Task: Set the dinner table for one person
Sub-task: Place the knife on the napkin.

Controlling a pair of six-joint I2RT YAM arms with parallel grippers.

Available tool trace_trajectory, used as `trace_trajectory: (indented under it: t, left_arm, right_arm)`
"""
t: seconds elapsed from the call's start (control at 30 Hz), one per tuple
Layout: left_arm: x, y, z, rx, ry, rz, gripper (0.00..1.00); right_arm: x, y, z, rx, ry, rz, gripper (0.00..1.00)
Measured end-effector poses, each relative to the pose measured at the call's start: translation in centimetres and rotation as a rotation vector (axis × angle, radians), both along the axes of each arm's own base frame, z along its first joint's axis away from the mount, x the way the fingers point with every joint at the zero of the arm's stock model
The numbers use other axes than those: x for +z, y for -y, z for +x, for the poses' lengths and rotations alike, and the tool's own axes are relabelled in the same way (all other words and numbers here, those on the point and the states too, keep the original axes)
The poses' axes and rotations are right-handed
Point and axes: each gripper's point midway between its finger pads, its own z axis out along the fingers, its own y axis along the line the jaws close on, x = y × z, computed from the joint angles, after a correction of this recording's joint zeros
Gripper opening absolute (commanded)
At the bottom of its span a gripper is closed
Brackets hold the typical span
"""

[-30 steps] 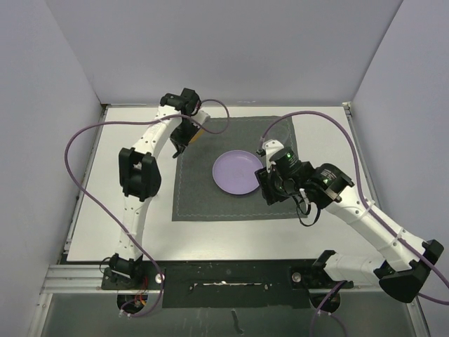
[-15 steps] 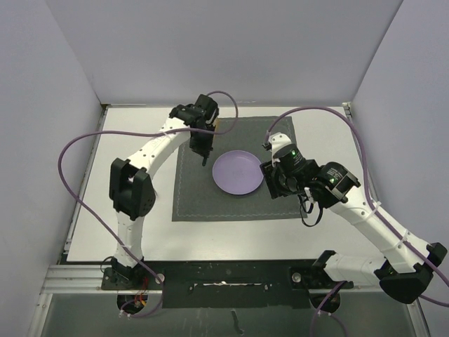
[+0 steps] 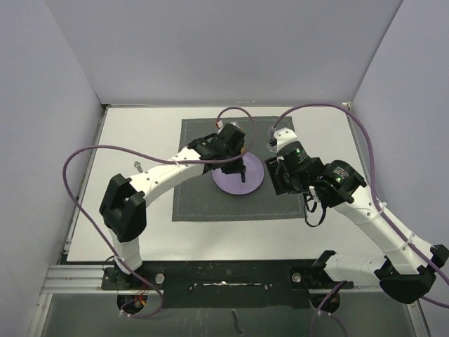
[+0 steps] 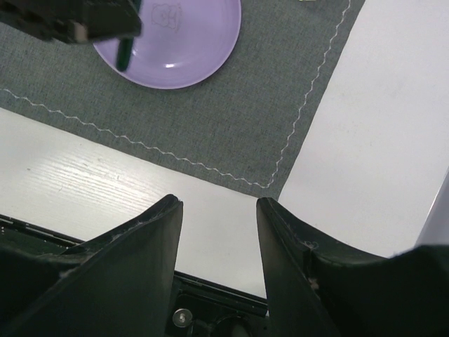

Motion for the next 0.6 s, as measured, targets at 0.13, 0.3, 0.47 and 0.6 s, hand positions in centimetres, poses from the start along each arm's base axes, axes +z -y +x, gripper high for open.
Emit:
trace_trajectory:
  t: [0.13,0.3,0.47,0.6]
  left_arm:
    - [0.3,5.1,-0.1,-0.051,0.021,-0.049,0.0]
    - [-1.6,8.3,-0.5,-0.06,0.012,-0.051,0.0]
    - [-3.3,10.3,-0.6,-0.044,-0.007,-0.044,0.0]
    - [-3.5,13.3,0.3,-0.038,0.003,-0.075,0.0]
  right_arm:
    - [0.3,0.5,0.1,-0.017,0.013,-0.014,0.48]
    - [0.8,1.3,0.0,-0.036,0.021,-0.041,0.48]
    - [2.0,1.7,0.2,-0.053,0.051,-0.042,0.48]
    - [2.4,2.2,0.3,-0.065,0.065,-0.055,0.48]
